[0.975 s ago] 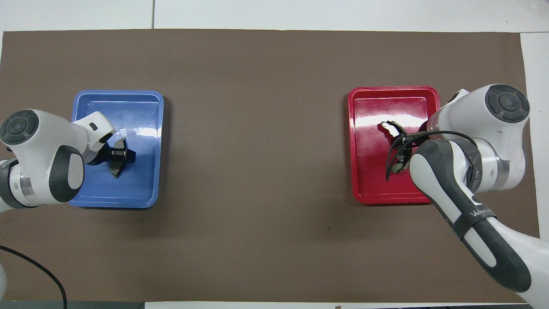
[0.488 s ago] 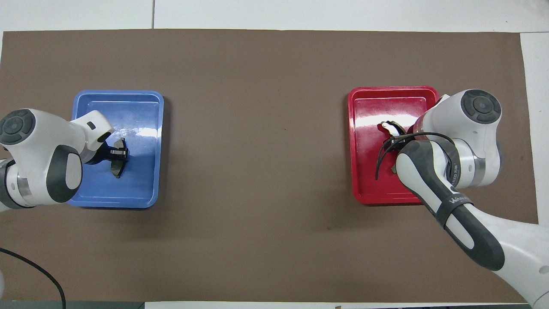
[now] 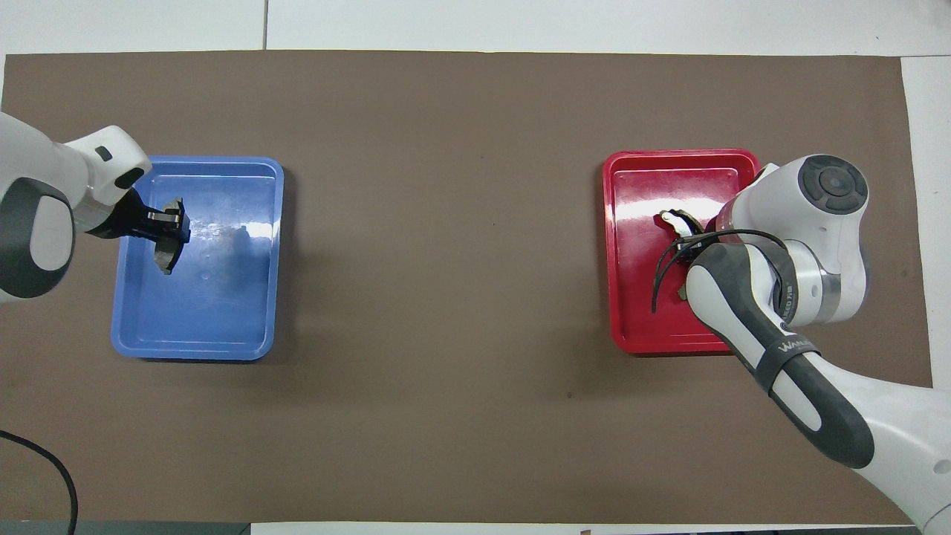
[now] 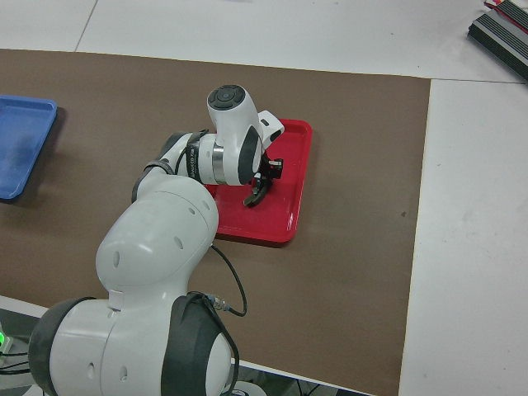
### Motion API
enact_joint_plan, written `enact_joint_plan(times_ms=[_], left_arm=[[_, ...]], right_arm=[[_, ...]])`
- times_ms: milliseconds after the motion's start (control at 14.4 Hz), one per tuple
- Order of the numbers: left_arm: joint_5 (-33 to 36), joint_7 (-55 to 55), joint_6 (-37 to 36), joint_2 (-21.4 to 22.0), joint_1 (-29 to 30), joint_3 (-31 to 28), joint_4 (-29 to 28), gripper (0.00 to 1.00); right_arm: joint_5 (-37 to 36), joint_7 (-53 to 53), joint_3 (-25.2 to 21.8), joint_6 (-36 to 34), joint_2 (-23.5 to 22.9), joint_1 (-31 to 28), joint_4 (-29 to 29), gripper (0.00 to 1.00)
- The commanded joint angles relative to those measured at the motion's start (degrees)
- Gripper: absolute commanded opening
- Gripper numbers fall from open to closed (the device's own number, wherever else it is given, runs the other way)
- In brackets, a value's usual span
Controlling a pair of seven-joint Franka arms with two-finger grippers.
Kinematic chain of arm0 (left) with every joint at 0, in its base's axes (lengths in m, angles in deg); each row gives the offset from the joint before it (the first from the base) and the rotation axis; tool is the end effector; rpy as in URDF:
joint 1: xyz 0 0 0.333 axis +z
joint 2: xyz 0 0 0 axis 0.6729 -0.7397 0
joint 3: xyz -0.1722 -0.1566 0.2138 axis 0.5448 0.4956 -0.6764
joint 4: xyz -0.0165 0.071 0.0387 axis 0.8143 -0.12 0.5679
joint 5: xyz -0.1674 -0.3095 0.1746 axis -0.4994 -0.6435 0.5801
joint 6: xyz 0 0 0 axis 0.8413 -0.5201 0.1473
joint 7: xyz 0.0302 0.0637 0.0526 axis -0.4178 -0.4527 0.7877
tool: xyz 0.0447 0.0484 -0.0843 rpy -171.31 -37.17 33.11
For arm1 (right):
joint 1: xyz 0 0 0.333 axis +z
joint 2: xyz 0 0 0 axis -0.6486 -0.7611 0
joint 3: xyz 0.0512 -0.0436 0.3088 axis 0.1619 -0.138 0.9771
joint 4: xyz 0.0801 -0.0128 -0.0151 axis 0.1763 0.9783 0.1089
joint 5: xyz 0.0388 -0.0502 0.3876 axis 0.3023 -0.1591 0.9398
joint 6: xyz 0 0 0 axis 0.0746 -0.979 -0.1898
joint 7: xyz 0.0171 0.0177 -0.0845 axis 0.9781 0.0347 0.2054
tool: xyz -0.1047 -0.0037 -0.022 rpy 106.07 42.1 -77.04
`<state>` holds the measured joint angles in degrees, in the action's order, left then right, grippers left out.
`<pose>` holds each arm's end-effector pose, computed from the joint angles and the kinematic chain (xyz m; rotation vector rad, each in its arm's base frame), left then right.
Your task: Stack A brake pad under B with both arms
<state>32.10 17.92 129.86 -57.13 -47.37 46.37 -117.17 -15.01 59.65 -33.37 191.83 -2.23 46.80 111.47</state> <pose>0.5964 -0.0139 0.4219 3.1158 -0.2044 -0.0913 0.5708 0.0383 0.2962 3.1257 0.1492 -0.0998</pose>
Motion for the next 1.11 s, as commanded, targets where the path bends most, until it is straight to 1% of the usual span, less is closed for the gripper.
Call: enact_joint_plan(times_ms=[0, 70, 139, 209, 348, 418, 488, 627, 766, 836, 905, 975, 1045], left_arm=[[-0.9, 0.9, -9.0, -0.6, -2.2, -0.3, 9.3, 0.01], [-0.9, 3.5, -11.2, -0.6, -2.5, 1.0, 11.2, 0.01], [-0.8, 7.2, -11.6, -0.5, -2.4, 4.1, 11.8, 0.01], [-0.5, 12.5, -10.9, -0.4, -2.4, 7.0, 11.6, 0.01], [-0.3, 22.3, -8.8, -0.1, -2.7, 12.8, 11.4, 0.01], [-0.2, 27.0, -8.3, -0.1, -3.2, 15.1, 11.4, 0.01], [0.0, 32.3, -8.0, -0.1, -3.9, 18.2, 11.7, 0.01], [3.3, 40.3, -7.2, -0.4, -4.0, 24.9, 11.8, 0.01], [4.9, 47.0, -7.2, -1.0, -4.5, 29.8, 12.0, 0.01], [5.7, 49.3, -7.3, -1.5, -5.9, 31.2, 13.2, 0.01], [6.3, 51.4, -7.4, -2.4, -7.1, 32.0, 13.9, 0.01], [7.6, 53.0, -7.2, -2.7, -7.7, 32.6, 14.0, 0.01], [8.8, 53.5, -6.3, -4.1, -7.8, 32.7, 13.9, 0.01]], right_arm=[[1.3, 2.3, 0.1, 0.1, 0.2, -0.6, 0.3, 0.53], [1.3, 2.3, 0.1, -0.1, 0.2, -0.6, 0.3, 0.46], [1.3, 2.3, 0.2, -0.1, 0.2, -0.6, 0.4, 0.40], [1.3, 2.3, 0.2, -0.3, 0.3, -0.7, 0.4, 0.31], [1.3, 2.3, 0.2, -0.3, 0.3, -0.8, 0.4, 0.06], [1.3, 2.3, 0.1, -0.4, 0.3, -0.9, 0.3, 0.00], [1.3, 2.9, 0.1, -0.6, 0.3, -0.9, 0.3, 0.00], [1.3, 3.9, 0.1, -2.5, 0.4, -1.1, -1.0, 0.00], [1.3, 5.2, 0.1, -4.0, 0.7, -1.1, -2.1, 0.00], [1.3, 5.3, 0.1, -4.9, 1.2, -1.2, -2.8, 0.00], [1.3, 5.4, 0.1, -7.5, 1.9, -1.1, -4.1, 0.00], [1.3, 5.6, 0.1, -11.0, 2.4, -1.1, -6.4, 0.00], [1.3, 5.7, 0.1, -14.8, 2.6, -1.1, -8.9, 0.00]])
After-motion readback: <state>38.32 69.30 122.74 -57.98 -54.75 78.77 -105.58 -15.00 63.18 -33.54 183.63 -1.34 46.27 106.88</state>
